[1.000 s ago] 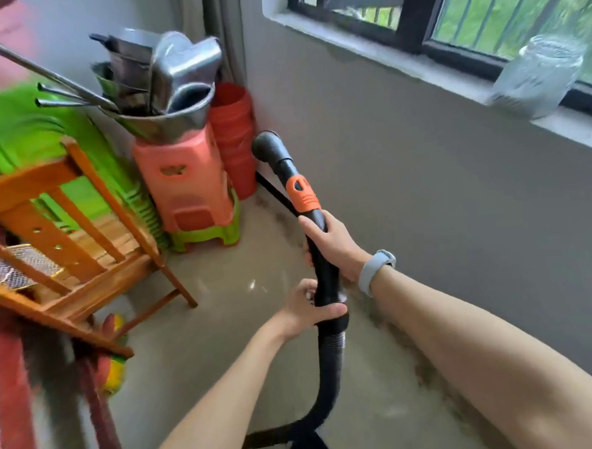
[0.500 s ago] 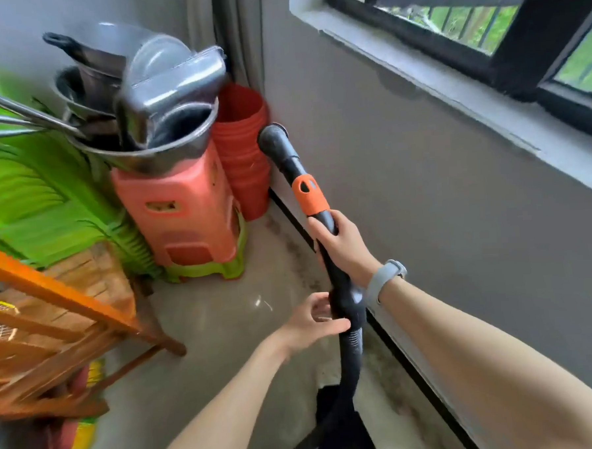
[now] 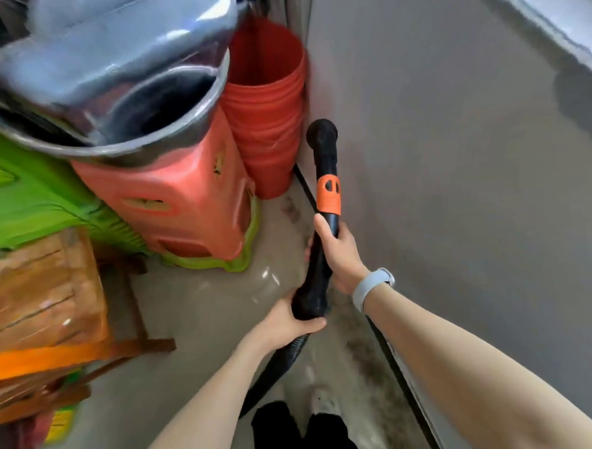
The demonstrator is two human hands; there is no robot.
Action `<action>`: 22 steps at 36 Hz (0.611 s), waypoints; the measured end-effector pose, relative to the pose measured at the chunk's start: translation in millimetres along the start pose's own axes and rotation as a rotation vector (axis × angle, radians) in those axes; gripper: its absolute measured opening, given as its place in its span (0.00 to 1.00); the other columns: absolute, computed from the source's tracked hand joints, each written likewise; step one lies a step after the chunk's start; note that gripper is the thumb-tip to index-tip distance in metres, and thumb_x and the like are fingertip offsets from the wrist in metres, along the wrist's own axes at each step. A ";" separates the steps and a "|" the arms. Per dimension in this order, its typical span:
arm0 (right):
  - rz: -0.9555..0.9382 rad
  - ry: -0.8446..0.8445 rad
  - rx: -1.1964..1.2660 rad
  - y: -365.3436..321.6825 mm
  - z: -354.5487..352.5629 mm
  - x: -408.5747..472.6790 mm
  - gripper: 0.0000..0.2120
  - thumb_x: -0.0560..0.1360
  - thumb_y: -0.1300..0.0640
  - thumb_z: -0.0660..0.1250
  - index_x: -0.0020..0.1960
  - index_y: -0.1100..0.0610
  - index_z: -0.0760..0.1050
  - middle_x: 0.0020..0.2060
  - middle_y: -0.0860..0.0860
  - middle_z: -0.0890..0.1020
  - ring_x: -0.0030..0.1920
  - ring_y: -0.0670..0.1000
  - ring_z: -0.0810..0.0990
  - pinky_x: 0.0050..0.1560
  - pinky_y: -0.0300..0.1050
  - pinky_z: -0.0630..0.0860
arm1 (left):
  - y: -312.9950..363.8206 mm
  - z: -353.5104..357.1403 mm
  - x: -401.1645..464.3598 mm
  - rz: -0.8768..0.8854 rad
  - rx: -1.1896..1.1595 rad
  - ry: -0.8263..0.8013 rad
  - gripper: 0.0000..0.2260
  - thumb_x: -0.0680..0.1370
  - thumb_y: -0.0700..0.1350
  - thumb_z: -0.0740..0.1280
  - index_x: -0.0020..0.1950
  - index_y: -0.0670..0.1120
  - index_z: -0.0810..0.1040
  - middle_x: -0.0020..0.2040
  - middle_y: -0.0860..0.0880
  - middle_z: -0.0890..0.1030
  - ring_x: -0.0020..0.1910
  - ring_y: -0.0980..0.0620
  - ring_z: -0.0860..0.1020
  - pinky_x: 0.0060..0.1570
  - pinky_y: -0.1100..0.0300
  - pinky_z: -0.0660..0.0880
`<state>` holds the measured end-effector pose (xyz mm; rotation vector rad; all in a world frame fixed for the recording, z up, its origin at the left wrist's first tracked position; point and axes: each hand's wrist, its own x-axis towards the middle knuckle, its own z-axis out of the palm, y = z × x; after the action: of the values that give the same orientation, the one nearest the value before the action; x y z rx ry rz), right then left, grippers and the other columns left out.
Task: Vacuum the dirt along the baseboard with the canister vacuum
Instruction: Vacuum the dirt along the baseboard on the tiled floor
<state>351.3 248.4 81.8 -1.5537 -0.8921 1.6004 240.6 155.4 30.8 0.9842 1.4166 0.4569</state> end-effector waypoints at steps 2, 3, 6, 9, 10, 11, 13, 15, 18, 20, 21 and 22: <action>0.042 -0.013 0.034 2.0 5.8 14.7 0.12 0.79 0.50 0.64 0.44 0.58 0.68 0.33 0.55 0.74 0.30 0.52 0.76 0.37 0.48 0.76 | -0.2 -13.0 12.2 -0.014 0.018 -0.028 0.20 0.71 0.39 0.76 0.60 0.47 0.72 0.52 0.54 0.79 0.52 0.57 0.78 0.43 0.76 0.72; 0.077 -0.011 0.059 3.2 8.6 22.5 0.12 0.79 0.50 0.65 0.45 0.58 0.68 0.33 0.55 0.74 0.30 0.52 0.76 0.38 0.48 0.77 | -0.9 -19.4 18.7 -0.020 0.036 -0.044 0.19 0.71 0.39 0.75 0.58 0.47 0.73 0.50 0.54 0.79 0.51 0.56 0.78 0.43 0.76 0.72; 0.203 0.019 0.155 6.3 15.0 47.9 0.10 0.78 0.51 0.66 0.47 0.58 0.71 0.33 0.54 0.77 0.34 0.54 0.78 0.48 0.53 0.79 | -4.8 -38.3 40.8 -0.016 0.097 -0.109 0.17 0.71 0.39 0.76 0.56 0.48 0.76 0.48 0.53 0.81 0.49 0.55 0.79 0.43 0.74 0.73; 0.208 0.067 0.213 15.9 20.6 77.3 0.07 0.79 0.56 0.65 0.49 0.59 0.71 0.36 0.56 0.79 0.36 0.56 0.80 0.49 0.54 0.80 | -12.4 -61.9 69.6 -0.014 0.203 -0.162 0.18 0.70 0.41 0.76 0.55 0.51 0.75 0.51 0.53 0.81 0.49 0.56 0.78 0.47 0.69 0.73; 0.195 0.079 0.214 21.2 22.8 85.6 0.06 0.79 0.57 0.64 0.48 0.59 0.70 0.36 0.57 0.79 0.36 0.56 0.81 0.46 0.53 0.81 | -16.4 -70.4 79.9 -0.025 0.240 -0.185 0.18 0.70 0.43 0.76 0.56 0.52 0.75 0.52 0.53 0.81 0.50 0.55 0.78 0.49 0.66 0.74; 0.189 0.093 0.207 28.4 25.1 93.6 0.06 0.79 0.57 0.64 0.48 0.59 0.70 0.36 0.57 0.79 0.35 0.56 0.81 0.44 0.51 0.81 | -21.2 -78.2 90.1 -0.041 0.269 -0.216 0.18 0.70 0.43 0.76 0.57 0.52 0.75 0.53 0.53 0.81 0.52 0.54 0.78 0.52 0.63 0.75; 0.190 0.130 0.176 46.3 30.9 109.5 0.07 0.79 0.56 0.64 0.47 0.59 0.70 0.33 0.55 0.78 0.33 0.54 0.81 0.40 0.49 0.81 | -32.6 -90.7 110.0 -0.074 0.302 -0.284 0.17 0.70 0.44 0.75 0.56 0.52 0.75 0.52 0.53 0.81 0.53 0.53 0.79 0.56 0.59 0.75; 0.197 0.171 0.147 67.2 37.9 126.5 0.07 0.79 0.56 0.63 0.46 0.59 0.70 0.32 0.54 0.78 0.30 0.52 0.79 0.36 0.47 0.81 | -45.4 -96.5 128.3 -0.095 0.322 -0.339 0.15 0.71 0.44 0.74 0.55 0.53 0.75 0.51 0.54 0.81 0.52 0.54 0.79 0.55 0.59 0.75; 0.191 0.196 0.101 100.2 48.8 158.4 0.08 0.80 0.57 0.62 0.42 0.58 0.69 0.29 0.54 0.77 0.29 0.52 0.78 0.36 0.48 0.80 | -71.7 -93.7 154.9 -0.122 0.259 -0.340 0.13 0.72 0.41 0.73 0.53 0.51 0.75 0.48 0.54 0.81 0.48 0.56 0.79 0.51 0.62 0.75; 0.188 0.191 0.065 122.7 53.9 181.8 0.09 0.79 0.58 0.61 0.41 0.59 0.69 0.28 0.54 0.76 0.28 0.52 0.77 0.36 0.48 0.79 | -95.2 -88.5 172.0 -0.146 0.190 -0.269 0.15 0.71 0.41 0.72 0.54 0.50 0.73 0.48 0.52 0.80 0.47 0.56 0.79 0.50 0.60 0.76; 0.190 0.180 0.059 135.6 55.7 194.4 0.08 0.79 0.59 0.61 0.42 0.60 0.68 0.28 0.54 0.76 0.27 0.52 0.76 0.34 0.46 0.79 | -107.7 -85.4 180.8 -0.157 0.167 -0.226 0.18 0.69 0.43 0.72 0.56 0.50 0.71 0.49 0.51 0.79 0.48 0.55 0.79 0.51 0.57 0.76; 0.194 0.161 0.053 148.4 57.1 206.0 0.07 0.79 0.59 0.61 0.43 0.60 0.68 0.28 0.55 0.76 0.27 0.52 0.76 0.32 0.45 0.78 | -120.7 -83.0 189.5 -0.169 0.153 -0.188 0.21 0.67 0.46 0.72 0.57 0.50 0.70 0.50 0.51 0.79 0.49 0.54 0.79 0.52 0.55 0.77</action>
<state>287.3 353.1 -147.7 -1.7470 -0.6231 1.5900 157.9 261.0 -167.5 0.9926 1.3650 0.1289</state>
